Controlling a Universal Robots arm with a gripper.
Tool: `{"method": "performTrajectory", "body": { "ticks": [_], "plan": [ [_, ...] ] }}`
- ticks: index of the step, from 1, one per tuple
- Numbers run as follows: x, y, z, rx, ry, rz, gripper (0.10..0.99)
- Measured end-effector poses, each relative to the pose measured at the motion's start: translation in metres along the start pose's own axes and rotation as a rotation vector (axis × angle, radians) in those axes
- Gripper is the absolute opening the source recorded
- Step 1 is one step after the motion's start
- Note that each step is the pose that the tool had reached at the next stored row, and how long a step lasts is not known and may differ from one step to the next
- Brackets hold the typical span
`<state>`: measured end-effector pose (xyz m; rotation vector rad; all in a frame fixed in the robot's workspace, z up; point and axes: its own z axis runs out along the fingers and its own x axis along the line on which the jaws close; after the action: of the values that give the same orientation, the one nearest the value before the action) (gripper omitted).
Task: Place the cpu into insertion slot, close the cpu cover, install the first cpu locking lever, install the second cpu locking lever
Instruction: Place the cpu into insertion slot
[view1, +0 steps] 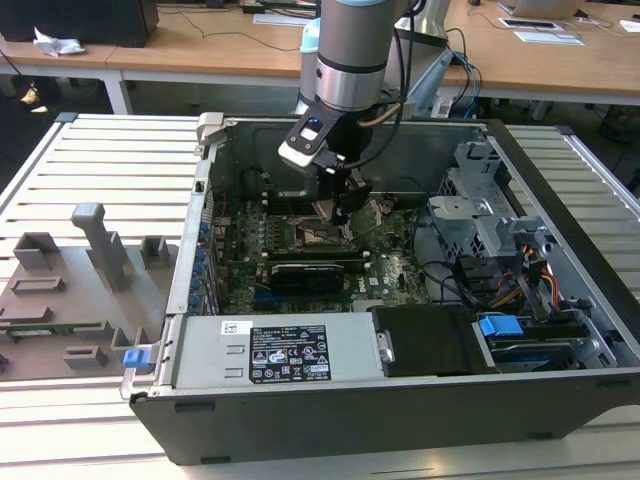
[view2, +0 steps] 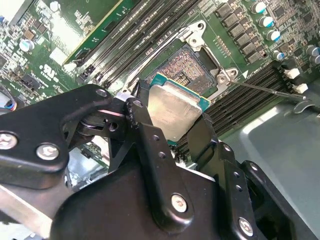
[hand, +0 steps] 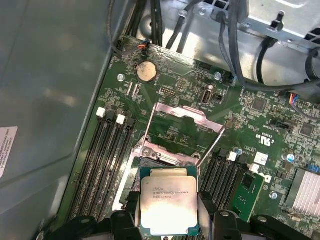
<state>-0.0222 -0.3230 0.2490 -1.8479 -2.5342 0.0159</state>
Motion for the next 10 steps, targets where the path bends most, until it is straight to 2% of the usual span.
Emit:
{"method": "performTrajectory", "body": {
  "ticks": [10],
  "plan": [
    [0.0000, 0.0000, 0.0006, 0.003, -0.0070, 0.143, 0.541]
  ]
}}
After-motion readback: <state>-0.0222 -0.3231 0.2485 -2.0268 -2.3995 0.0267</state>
